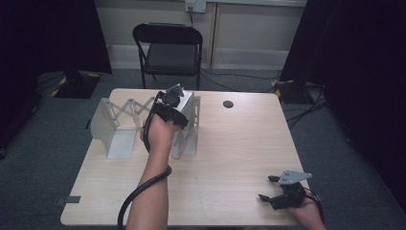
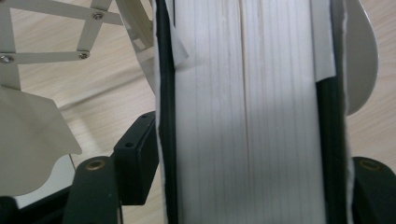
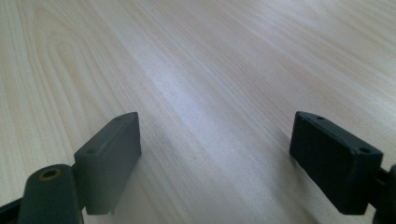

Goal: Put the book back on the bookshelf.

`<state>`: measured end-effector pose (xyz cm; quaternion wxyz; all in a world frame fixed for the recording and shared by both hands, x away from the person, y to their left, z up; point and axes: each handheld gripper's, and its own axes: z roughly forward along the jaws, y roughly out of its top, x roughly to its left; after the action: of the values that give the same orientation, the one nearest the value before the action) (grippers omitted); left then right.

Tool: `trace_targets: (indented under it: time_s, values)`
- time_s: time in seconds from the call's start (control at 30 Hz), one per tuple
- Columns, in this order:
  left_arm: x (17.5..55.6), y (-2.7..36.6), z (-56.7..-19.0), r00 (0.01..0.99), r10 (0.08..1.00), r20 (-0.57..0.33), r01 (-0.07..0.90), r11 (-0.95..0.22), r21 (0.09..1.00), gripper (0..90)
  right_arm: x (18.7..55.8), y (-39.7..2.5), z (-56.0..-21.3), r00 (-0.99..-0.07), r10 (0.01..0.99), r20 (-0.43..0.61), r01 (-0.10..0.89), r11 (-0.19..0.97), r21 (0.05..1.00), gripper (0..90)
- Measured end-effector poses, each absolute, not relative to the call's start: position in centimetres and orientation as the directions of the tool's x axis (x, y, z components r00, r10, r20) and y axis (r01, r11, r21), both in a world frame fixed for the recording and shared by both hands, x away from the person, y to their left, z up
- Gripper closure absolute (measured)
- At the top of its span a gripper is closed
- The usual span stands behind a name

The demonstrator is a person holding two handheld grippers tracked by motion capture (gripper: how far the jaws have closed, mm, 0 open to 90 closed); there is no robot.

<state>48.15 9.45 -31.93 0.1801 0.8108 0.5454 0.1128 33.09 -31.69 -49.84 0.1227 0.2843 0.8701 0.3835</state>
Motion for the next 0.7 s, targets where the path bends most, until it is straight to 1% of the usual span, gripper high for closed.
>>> trace_targets:
  time_s: [0.03, 0.07, 0.2, 0.43, 0.7]
  values:
    - [48.13, 9.45, -31.87, 0.394, 0.919, -0.015, 0.840, -0.353, 0.413, 40.0, 33.09, -31.69, -49.84, -0.808, 0.589, 0.005, 0.401, 0.544, 0.737, 16.1]
    - [48.13, 9.36, -31.82, 0.398, 0.917, -0.008, 0.838, -0.360, 0.409, 42.9, 33.08, -31.69, -49.84, -0.808, 0.589, 0.005, 0.401, 0.544, 0.737, 16.0]
    - [48.24, 9.17, -31.68, 0.400, 0.917, -0.005, 0.843, -0.366, 0.394, 49.8, 33.09, -31.70, -49.84, -0.808, 0.589, 0.005, 0.401, 0.544, 0.737, 16.0]
    - [48.14, 9.23, -31.66, 0.370, 0.929, -0.020, 0.854, -0.332, 0.401, 53.4, 33.09, -31.70, -49.84, -0.808, 0.589, 0.005, 0.401, 0.544, 0.737, 16.1]
    - [48.11, 9.00, -31.73, 0.336, 0.942, -0.018, 0.858, -0.298, 0.418, 54.0, 33.09, -31.70, -49.83, -0.808, 0.590, 0.008, 0.404, 0.543, 0.736, 16.1]
